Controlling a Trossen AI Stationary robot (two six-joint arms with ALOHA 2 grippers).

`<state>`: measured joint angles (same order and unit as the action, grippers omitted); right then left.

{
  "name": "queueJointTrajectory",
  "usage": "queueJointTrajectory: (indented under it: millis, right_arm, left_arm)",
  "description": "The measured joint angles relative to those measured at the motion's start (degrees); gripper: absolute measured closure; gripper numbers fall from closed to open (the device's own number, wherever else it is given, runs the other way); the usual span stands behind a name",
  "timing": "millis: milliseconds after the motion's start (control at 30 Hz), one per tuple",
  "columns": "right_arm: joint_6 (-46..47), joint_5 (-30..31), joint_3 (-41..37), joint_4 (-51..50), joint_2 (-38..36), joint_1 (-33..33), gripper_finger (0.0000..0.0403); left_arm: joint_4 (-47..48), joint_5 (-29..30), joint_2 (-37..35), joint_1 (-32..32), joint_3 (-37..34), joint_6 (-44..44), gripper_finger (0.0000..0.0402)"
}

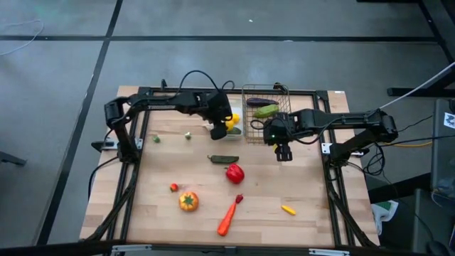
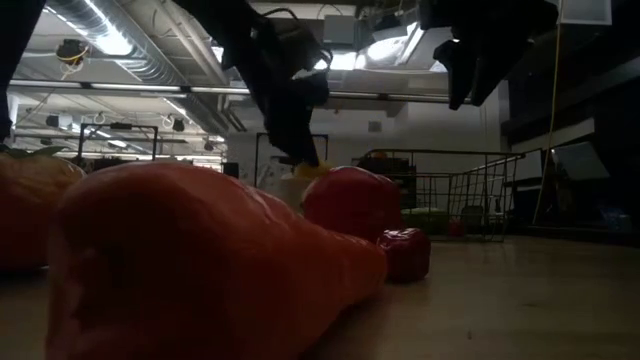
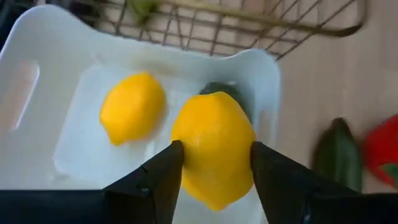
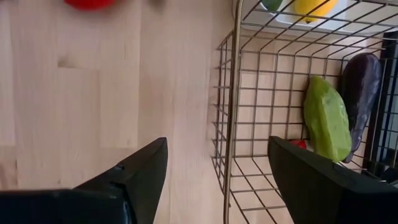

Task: Sort produce into baskets
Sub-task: Put the yellow lemon into the white bin, then put the yellow corn into the gold wire basket

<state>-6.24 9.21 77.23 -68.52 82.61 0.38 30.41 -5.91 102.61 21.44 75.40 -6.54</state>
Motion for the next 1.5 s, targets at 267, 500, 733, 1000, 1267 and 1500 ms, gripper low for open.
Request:
queueJointTrajectory:
  millis: [267,500,733,1000,1267,1500]
  right_arm:
    - [0.5,-2.0,0.0,1.1,0.0,0.0,0.0127]
    - [11.6,-9.8,0.0,0.3,0.0,1.3,0.0127]
    - [22.2,-10.0,0.0,-0.9,0.0,9.8,0.0127]
    - [39.4,-7.3,0.0,-0.8,0.0,21.9,0.0127]
    - [58.4,-6.2,0.0,-0.3,3.1,35.0,0.0127]
    - [66.7,-5.3,0.0,1.5,11.3,44.7,0.0127]
  left_arm:
    - [0.3,4.3,2.0,-0.2,0.0,-0.3,0.0158]
    - [0.0,4.3,1.7,0.0,0.0,-4.9,0.0151]
    - [0.0,4.5,1.7,0.0,0.0,-4.9,0.0151]
    - [0.3,4.5,1.7,0.0,0.0,-4.5,0.0151]
    - [0.5,4.5,1.7,-0.1,0.0,-4.1,0.0151]
    - [0.5,4.5,1.6,-0.1,0.0,-3.3,0.015]
